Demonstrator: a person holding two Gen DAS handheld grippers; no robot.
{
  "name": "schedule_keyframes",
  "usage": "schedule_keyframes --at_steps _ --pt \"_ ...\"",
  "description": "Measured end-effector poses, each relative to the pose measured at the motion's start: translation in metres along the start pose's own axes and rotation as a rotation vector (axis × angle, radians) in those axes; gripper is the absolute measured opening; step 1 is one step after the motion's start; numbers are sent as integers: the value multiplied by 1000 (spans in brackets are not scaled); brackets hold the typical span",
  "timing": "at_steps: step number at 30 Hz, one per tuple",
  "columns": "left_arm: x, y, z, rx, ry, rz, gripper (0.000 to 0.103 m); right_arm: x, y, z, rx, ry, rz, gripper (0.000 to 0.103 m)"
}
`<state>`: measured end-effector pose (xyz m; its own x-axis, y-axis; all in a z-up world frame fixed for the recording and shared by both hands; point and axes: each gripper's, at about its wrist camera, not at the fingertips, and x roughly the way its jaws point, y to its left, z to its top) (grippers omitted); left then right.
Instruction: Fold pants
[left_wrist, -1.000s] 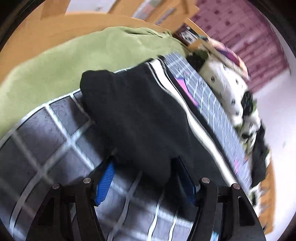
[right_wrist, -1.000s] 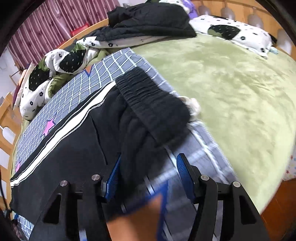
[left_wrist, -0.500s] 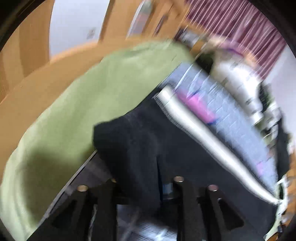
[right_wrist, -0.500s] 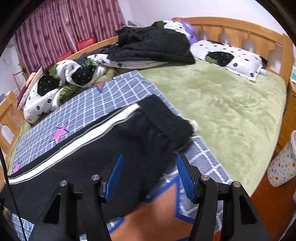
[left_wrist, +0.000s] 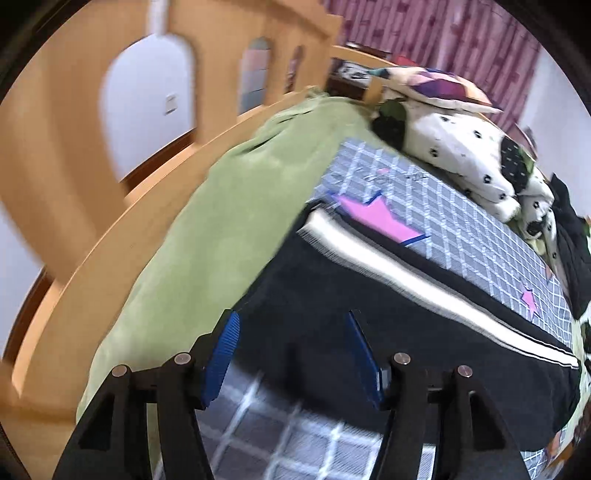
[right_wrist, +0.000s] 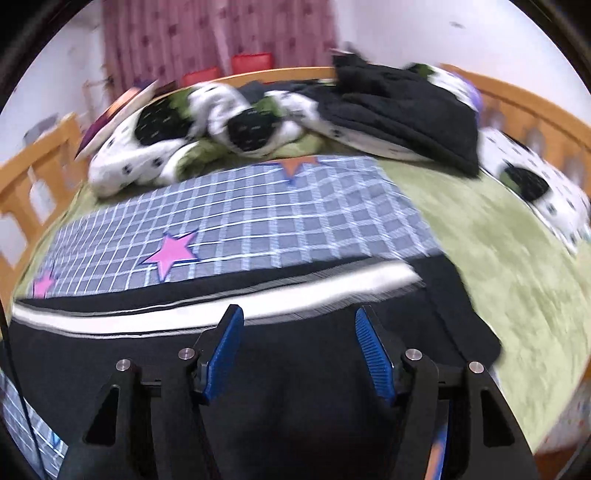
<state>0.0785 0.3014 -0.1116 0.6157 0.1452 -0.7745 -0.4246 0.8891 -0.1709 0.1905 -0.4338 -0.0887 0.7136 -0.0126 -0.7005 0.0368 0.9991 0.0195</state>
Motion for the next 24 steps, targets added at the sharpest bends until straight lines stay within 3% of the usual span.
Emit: schedule_keyframes --at_steps 5,11,15,19,22,23,24 --pt "28 -46 26 73 17 12 58 42 44 18 -132 40 62 63" --pt "69 -66 44 98 42 43 58 77 97 24 -293 36 165 63" --pt "104 -75 58 169 67 123 58 112 133 25 -384 113 249 63" --pt "123 -76 64 231 56 185 58 140 166 13 -527 168 240 63" --pt "146 -69 66 212 92 205 57 151 174 -2 -593 180 223 58" --pt "151 -67 66 206 105 194 50 152 174 -5 -600 177 229 46" --pt "156 -66 64 203 115 158 25 151 175 -8 -602 180 256 38"
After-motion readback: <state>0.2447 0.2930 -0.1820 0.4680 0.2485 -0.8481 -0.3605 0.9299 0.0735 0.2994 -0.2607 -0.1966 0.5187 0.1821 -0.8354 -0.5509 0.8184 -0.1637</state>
